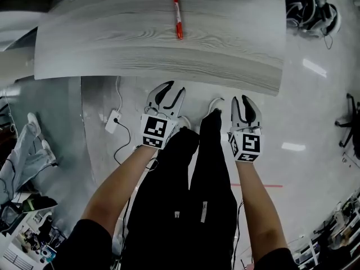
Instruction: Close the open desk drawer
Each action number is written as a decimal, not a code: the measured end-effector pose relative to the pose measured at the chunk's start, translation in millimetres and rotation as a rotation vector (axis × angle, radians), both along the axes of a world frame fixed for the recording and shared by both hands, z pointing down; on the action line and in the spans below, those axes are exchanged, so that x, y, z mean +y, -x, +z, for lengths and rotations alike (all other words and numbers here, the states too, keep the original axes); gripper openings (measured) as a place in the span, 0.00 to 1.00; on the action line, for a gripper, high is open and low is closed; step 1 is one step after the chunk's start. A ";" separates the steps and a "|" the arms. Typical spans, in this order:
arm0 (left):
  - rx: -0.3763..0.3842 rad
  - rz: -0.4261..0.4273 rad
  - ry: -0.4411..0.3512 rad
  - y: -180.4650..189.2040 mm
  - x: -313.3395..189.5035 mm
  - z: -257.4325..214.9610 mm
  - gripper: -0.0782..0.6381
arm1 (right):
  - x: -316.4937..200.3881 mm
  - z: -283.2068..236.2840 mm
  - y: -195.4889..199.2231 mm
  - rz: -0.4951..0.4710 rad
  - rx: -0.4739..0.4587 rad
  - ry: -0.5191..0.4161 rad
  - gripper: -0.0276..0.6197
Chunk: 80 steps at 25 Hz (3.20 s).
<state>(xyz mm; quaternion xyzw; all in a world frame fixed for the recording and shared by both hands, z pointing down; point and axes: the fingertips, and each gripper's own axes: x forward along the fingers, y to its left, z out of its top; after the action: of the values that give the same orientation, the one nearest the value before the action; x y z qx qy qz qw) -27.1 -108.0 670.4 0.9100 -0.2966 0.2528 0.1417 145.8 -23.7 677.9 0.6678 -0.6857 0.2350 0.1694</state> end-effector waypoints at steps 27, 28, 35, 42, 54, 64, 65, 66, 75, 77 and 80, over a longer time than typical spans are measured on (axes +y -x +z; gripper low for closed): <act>0.213 -0.140 0.017 14.6 47.1 -239.0 0.31 | 30.6 -222.9 58.4 -0.020 -0.045 -0.061 0.23; 0.225 -0.144 0.014 14.9 48.3 -248.5 0.31 | 29.6 -233.2 61.6 -0.027 -0.043 -0.071 0.23; 0.294 -0.194 -0.048 12.6 50.1 -317.9 0.31 | 18.6 -306.9 54.8 0.015 -0.067 -0.129 0.23; 0.368 -0.232 -0.114 0.4 43.1 -371.0 0.31 | -3.3 -382.5 34.5 0.013 -0.060 -0.268 0.23; 0.408 -0.199 -0.237 -45.8 32.0 -441.4 0.29 | -16.5 -440.8 9.0 -0.052 0.002 -0.363 0.21; 0.383 -0.125 -0.316 -78.5 35.4 -455.9 0.13 | -23.2 -469.8 -13.3 -0.065 0.039 -0.458 0.12; 0.380 -0.121 -0.324 -80.2 36.1 -456.9 0.13 | -22.7 -470.5 -13.3 -0.069 0.040 -0.464 0.11; 0.379 -0.120 -0.330 -81.1 36.5 -457.3 0.13 | -22.8 -470.8 -13.0 -0.073 0.040 -0.468 0.10; 0.376 -0.126 -0.340 -83.7 40.3 -457.4 0.13 | -16.4 -478.2 -8.0 -0.090 0.065 -0.516 0.07; 0.376 -0.120 -0.344 -82.4 42.3 -456.2 0.13 | -15.5 -477.4 -6.0 -0.086 0.088 -0.514 0.07; 0.360 -0.104 -0.340 -80.2 44.9 -453.1 0.13 | -13.4 -478.2 -3.2 -0.084 0.106 -0.511 0.07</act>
<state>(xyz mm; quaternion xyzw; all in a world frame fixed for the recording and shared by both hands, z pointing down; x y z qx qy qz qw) 53.1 -63.1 217.3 0.9346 -0.3513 0.0253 0.0499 149.0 -37.2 199.7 0.6713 -0.7400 0.0114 0.0406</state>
